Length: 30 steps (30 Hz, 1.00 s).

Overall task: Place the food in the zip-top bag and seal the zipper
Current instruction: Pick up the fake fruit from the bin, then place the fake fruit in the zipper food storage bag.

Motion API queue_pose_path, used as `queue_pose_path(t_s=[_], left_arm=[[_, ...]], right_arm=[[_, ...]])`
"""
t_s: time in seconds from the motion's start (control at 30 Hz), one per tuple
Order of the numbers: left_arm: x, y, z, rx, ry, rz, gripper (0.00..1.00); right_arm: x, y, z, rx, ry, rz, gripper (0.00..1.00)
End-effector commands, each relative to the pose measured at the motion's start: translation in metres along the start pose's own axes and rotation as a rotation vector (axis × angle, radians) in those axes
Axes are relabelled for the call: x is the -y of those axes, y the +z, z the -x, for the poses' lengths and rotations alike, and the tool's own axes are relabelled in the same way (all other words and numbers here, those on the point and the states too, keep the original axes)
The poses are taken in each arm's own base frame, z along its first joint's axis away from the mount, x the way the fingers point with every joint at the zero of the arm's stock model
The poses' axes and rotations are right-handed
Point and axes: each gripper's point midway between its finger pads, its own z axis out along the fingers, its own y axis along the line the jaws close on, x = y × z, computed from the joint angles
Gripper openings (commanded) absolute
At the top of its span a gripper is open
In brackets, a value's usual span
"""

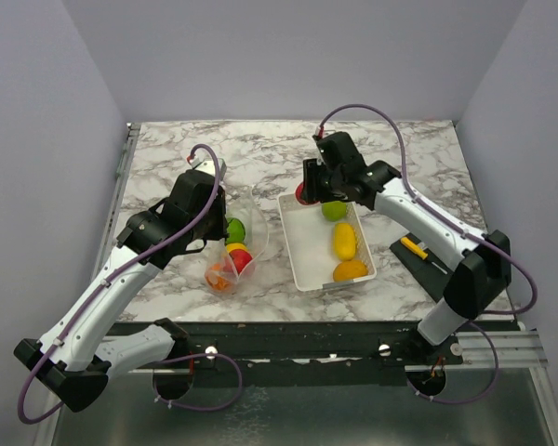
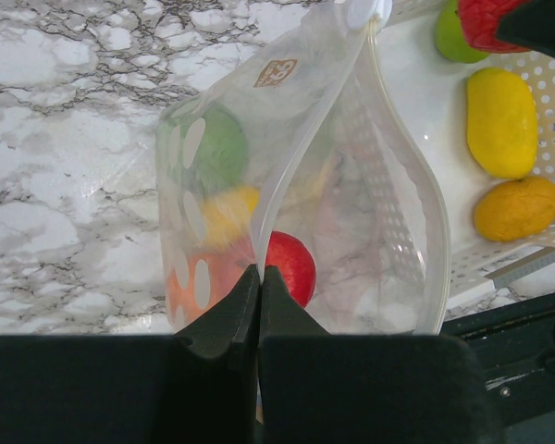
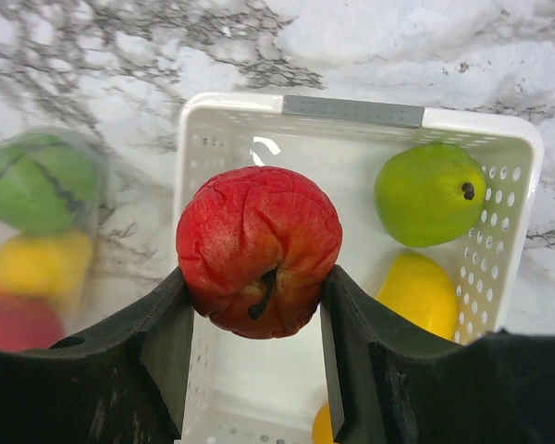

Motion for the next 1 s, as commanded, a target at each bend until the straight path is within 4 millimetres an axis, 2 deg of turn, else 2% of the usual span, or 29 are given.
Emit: queue_pose_path(t_s=[0.0,0.27,0.57,0.77,0.97], left_arm=[[-0.002,-0.002,0.004,0.017,0.007,0.011,0.0],[-0.001,-0.003,0.006,0.017,0.007,0.011,0.0],[-0.002,-0.004,0.009,0.019,0.009,0.019,0.0],[-0.001,-0.006,0.011,0.022,0.009,0.015,0.0],[-0.001,-0.008,0.013,0.026,0.007,0.015,0.0]], right_arm=[[-0.032,-0.039,0.008,0.065,-0.039,0.163,0.26],[-0.078,-0.106,0.021,0.142,-0.069,0.382,0.24],[-0.132,-0.152,0.019,0.21,-0.185,0.525,0.23],[-0.164,-0.158,0.01,0.213,-0.246,0.579,0.23],[-0.183,-0.135,-0.003,0.155,-0.292,0.53,0.23]])
